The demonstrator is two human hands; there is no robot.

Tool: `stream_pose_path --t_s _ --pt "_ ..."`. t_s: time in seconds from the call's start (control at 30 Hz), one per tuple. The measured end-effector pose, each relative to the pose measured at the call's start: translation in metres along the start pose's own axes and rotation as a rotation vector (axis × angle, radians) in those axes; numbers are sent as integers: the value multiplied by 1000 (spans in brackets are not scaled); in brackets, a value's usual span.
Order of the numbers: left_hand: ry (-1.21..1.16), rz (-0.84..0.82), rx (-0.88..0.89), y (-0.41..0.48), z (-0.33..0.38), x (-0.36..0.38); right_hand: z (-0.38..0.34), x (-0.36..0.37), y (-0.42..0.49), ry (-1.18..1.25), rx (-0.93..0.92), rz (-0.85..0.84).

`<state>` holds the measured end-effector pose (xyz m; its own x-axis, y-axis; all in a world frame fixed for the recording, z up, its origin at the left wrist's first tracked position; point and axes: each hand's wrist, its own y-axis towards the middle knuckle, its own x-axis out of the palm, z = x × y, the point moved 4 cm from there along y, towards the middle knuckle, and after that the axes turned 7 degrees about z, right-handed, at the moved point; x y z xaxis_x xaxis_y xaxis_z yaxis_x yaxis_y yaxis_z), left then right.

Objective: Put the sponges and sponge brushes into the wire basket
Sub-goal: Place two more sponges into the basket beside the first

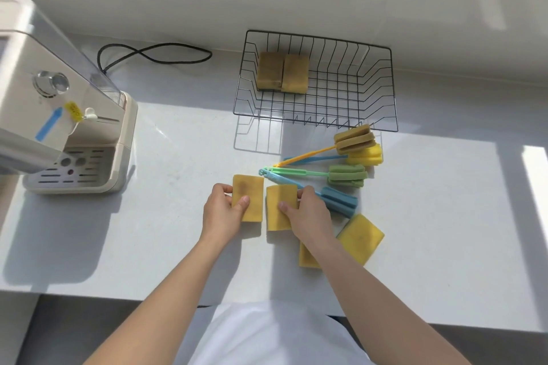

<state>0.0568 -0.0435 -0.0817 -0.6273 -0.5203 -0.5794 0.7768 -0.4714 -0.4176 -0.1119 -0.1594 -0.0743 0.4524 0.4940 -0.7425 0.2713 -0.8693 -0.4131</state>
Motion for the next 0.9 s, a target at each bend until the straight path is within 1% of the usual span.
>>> stream_pose_path --t_s 0.13,0.27,0.5,0.7,0.9 --pt "-65 21 -10 1 6 -10 -1 -4 6 155 45 -6" --pt "-155 21 14 3 21 -19 -4 -20 13 354 72 46" --pt "-291 -10 119 10 83 -18 -19 -76 28 621 9 154" --pt "-353 -79 175 28 146 7 -25 -136 54 686 -25 282" --pt "-345 -118 219 66 209 50 -21 -191 88 705 -54 394"
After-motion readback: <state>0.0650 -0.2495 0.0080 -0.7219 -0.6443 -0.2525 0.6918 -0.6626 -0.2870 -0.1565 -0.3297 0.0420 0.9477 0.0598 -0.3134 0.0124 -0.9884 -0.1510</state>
